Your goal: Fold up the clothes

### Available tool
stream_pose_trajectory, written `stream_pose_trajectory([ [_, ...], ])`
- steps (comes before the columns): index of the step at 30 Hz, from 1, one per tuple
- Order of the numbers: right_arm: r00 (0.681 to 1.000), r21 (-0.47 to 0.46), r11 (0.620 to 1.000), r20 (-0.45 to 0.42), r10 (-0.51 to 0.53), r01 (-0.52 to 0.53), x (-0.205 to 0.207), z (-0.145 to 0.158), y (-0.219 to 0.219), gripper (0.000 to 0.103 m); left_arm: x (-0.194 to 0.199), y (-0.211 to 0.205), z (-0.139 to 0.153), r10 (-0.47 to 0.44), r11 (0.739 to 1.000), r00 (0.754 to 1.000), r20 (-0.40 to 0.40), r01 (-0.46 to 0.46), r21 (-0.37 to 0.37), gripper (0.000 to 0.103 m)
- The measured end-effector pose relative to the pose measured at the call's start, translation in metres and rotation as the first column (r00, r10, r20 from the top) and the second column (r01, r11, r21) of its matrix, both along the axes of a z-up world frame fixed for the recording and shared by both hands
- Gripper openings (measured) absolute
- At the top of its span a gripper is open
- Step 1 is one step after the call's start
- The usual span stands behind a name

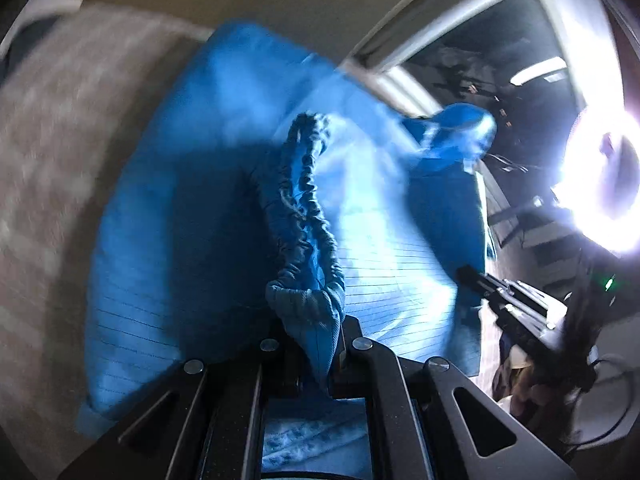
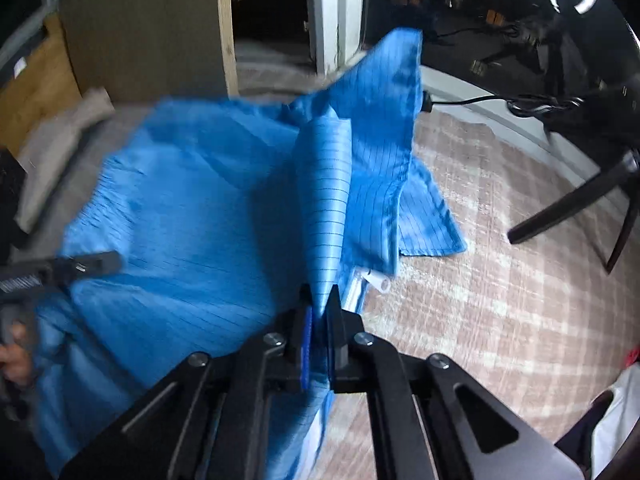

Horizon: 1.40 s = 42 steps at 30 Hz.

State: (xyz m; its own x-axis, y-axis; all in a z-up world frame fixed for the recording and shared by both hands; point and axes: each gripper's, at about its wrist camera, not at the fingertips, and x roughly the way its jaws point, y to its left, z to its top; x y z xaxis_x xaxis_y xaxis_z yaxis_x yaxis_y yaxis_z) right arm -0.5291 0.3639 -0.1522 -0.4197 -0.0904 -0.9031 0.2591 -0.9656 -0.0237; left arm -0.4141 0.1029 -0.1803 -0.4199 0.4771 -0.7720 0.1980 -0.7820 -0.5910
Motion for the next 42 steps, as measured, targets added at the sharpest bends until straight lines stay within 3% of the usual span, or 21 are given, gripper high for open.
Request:
stream_pose_trajectory([
  [3, 1.0, 0.065, 0.998, -0.01, -0.002, 0.002, 0.002, -0.001, -0.007, 0.019, -0.002, 0.001, 0.001, -0.006, 1.0, 1.0, -0.005, 0.006, -0.008, 0.006],
  [4, 0.999, 0.074, 0.997, -0.038, -0.01, 0.013, 0.006, 0.007, -0.006, 0.028, -0.002, 0.0, 0.004, -0.007, 1.0, 1.0, -0.013, 0.007, -0.011, 0.006],
  [7, 0.987, 0.112, 0.992, -0.158, -0.034, 0.052, 0.024, 0.04, -0.006, 0.037, -0.004, -0.003, 0.012, -0.005, 1.0, 0.999, -0.04, 0.004, -0.009, 0.006],
  [9, 0.983, 0.071, 0.997, -0.183, -0.013, 0.027, 0.038, 0.054, -0.013, 0.037, -0.005, -0.005, 0.014, 0.001, 0.999, 0.999, -0.046, -0.003, -0.044, 0.008],
  [11, 0.985, 0.009, 1.0, -0.171, 0.021, -0.02, 0.048, 0.059, -0.022, 0.037, -0.006, -0.006, 0.013, 0.004, 0.999, 1.0, -0.029, -0.005, -0.039, 0.018],
  [15, 0.996, 0.104, 0.992, -0.051, 0.075, -0.069, 0.033, 0.012, -0.043, 0.037, 0.0, -0.022, 0.018, 0.022, 0.999, 1.0, -0.017, -0.023, -0.046, 0.022],
  [17, 0.998, 0.088, 0.994, -0.001, 0.061, -0.061, 0.025, -0.006, -0.038, 0.037, 0.006, -0.032, 0.028, 0.026, 0.996, 0.999, -0.036, -0.029, -0.086, 0.027],
  [21, 0.997, 0.075, 0.994, 0.028, 0.074, -0.076, 0.02, -0.016, -0.035, 0.037, 0.013, -0.051, 0.059, 0.011, 0.977, 0.994, -0.107, -0.034, -0.21, 0.029],
  [23, 0.997, 0.071, 0.995, 0.031, 0.069, -0.071, 0.019, -0.015, -0.034, 0.037, 0.011, -0.056, 0.072, -0.007, 0.973, 0.99, -0.141, -0.026, -0.229, 0.029],
  [25, 0.998, 0.042, 0.997, 0.027, 0.058, -0.059, 0.017, -0.007, -0.031, 0.037, 0.004, -0.05, 0.078, -0.065, 0.972, 0.984, -0.166, 0.024, -0.235, 0.029],
  [28, 1.0, -0.057, 0.998, -0.018, 0.024, -0.025, 0.012, 0.014, -0.022, 0.037, -0.018, -0.031, 0.065, -0.208, 0.965, 0.967, -0.146, 0.178, -0.193, 0.031],
  [31, 1.0, -0.05, 0.999, -0.019, -0.013, 0.013, -0.002, 0.009, -0.02, 0.037, -0.041, -0.017, 0.036, -0.225, 0.938, 0.971, -0.083, 0.192, -0.289, 0.028],
  [33, 0.999, 0.022, 0.999, 0.013, -0.033, 0.033, -0.009, -0.008, -0.02, 0.037, -0.05, -0.015, 0.016, -0.239, 0.926, 0.97, -0.037, 0.216, -0.31, 0.028],
  [34, 0.999, 0.044, 0.998, 0.024, -0.042, 0.041, -0.012, -0.015, -0.019, 0.037, -0.05, -0.016, 0.014, -0.259, 0.918, 0.964, -0.055, 0.228, -0.325, 0.027],
  [36, 0.998, 0.003, 0.999, 0.02, -0.052, 0.052, -0.01, -0.012, -0.012, 0.037, -0.048, -0.022, 0.021, -0.287, 0.909, 0.957, -0.044, 0.258, -0.329, 0.023],
  [39, 0.998, -0.086, 0.994, 0.003, -0.066, 0.066, 0.005, 0.012, -0.003, 0.037, -0.025, -0.045, 0.05, -0.288, 0.926, 0.953, -0.09, 0.253, -0.279, 0.023],
  [42, 0.999, -0.134, 0.99, -0.02, -0.046, 0.043, 0.04, 0.037, 0.0, 0.037, 0.02, -0.05, 0.072, -0.37, 0.893, 0.923, -0.104, 0.323, -0.315, 0.023],
])
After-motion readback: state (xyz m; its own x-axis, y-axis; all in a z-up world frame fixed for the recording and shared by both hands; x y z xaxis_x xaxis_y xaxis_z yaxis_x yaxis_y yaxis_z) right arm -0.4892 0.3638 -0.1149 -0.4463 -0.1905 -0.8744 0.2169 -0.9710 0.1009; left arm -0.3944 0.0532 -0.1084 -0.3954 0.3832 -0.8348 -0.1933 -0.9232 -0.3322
